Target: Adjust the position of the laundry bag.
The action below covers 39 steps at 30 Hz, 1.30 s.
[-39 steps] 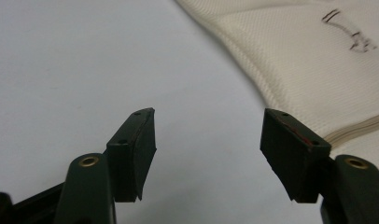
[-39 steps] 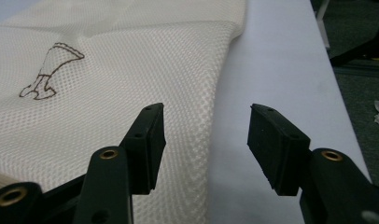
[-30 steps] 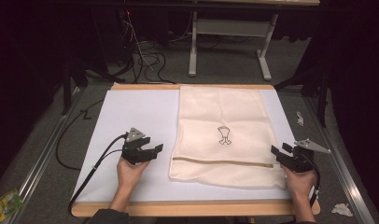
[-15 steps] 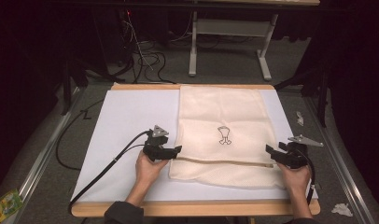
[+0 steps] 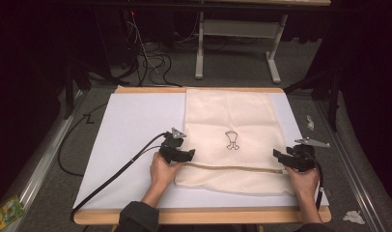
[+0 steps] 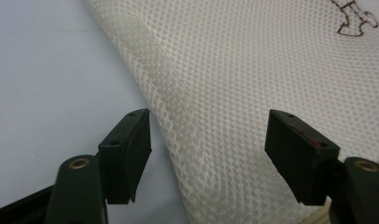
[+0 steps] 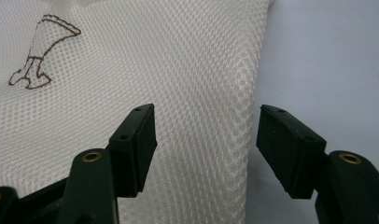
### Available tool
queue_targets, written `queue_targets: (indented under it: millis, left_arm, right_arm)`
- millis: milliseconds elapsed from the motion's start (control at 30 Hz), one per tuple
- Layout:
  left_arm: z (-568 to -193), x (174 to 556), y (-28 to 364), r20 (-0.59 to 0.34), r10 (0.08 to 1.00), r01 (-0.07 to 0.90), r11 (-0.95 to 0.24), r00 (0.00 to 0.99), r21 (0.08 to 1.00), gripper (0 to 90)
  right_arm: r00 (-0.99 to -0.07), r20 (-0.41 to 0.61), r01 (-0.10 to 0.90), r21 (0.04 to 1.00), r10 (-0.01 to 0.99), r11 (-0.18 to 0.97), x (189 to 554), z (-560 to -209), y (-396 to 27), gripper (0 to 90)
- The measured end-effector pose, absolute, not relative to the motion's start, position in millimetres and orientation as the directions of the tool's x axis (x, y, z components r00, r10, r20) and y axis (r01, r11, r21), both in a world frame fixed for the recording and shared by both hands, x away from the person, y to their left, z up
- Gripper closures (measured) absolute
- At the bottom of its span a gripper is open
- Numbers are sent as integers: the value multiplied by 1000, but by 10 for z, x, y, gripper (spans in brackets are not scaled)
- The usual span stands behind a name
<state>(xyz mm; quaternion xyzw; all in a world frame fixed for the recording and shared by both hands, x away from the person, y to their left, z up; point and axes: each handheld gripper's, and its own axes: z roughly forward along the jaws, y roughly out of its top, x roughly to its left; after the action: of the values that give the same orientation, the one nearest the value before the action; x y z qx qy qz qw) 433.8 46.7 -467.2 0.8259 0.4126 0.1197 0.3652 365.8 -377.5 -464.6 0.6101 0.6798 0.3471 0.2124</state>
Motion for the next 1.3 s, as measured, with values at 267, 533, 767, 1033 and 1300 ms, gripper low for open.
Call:
queue_targets:
  millis: [267,533,767,1033,1300]
  left_arm:
    - [-4722,4338,434,-58,779,601,-431,624,673,449]
    - [-4709,4289,372,-50,744,572,-466,666,675,817]
    - [-4647,4323,426,-75,731,568,-456,678,686,857]
    - [-4503,4295,588,-85,735,550,-420,673,722,858]
    - [-4455,4277,796,-109,747,562,-386,656,732,857]
  right_arm:
    - [-179,126,745,665,976,50,3739,-4680,-3752,571]
    - [-235,41,757,634,971,156,3779,-4652,-3659,820]
    - [-253,41,746,644,966,168,3775,-4622,-3659,864]
    - [-287,85,701,698,954,149,3718,-4534,-3637,866]
    - [-322,105,677,720,941,151,3716,-4500,-3517,867]
